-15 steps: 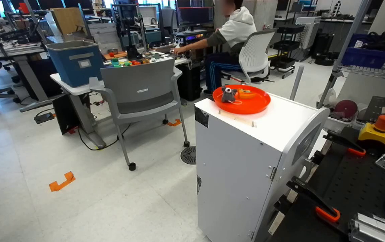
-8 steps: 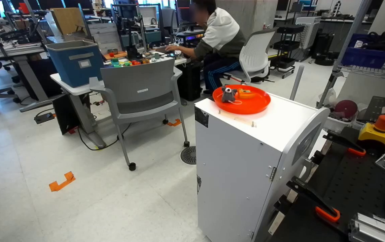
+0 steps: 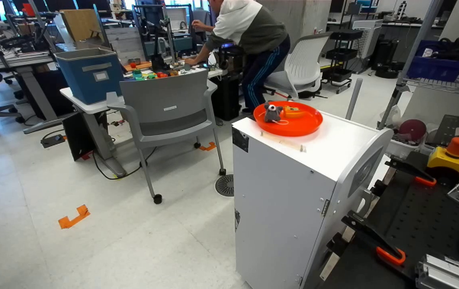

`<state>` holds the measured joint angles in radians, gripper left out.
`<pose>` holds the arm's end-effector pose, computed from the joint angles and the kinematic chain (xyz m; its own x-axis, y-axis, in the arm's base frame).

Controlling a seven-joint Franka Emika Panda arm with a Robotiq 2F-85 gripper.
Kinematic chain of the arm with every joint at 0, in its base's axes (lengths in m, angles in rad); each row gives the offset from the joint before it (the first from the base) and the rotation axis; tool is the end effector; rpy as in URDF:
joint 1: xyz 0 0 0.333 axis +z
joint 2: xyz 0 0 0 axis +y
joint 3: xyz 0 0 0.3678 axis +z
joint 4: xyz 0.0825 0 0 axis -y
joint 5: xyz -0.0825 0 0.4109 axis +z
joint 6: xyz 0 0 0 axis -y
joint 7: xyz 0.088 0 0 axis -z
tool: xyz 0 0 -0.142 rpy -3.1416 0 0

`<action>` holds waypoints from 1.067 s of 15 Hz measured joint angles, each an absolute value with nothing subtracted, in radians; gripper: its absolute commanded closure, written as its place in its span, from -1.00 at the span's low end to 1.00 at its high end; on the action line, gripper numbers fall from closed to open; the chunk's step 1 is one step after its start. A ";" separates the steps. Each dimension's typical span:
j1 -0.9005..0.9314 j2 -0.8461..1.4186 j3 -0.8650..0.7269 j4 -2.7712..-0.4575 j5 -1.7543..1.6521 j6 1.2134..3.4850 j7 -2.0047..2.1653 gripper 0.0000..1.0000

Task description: Pick up the rat plush toy from the plate and put it on the counter

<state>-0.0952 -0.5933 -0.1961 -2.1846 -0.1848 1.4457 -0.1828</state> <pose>0.3182 -0.1434 0.5997 0.9832 -0.0788 -0.1646 -0.0721 -0.9963 0.0464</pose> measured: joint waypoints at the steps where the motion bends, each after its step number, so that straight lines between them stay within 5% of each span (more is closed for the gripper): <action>1: -0.095 -0.554 -0.194 -2.155 -0.178 1.434 -0.175 -1.00; 16: -0.098 -0.313 -0.107 -2.082 -0.174 1.782 0.064 -1.00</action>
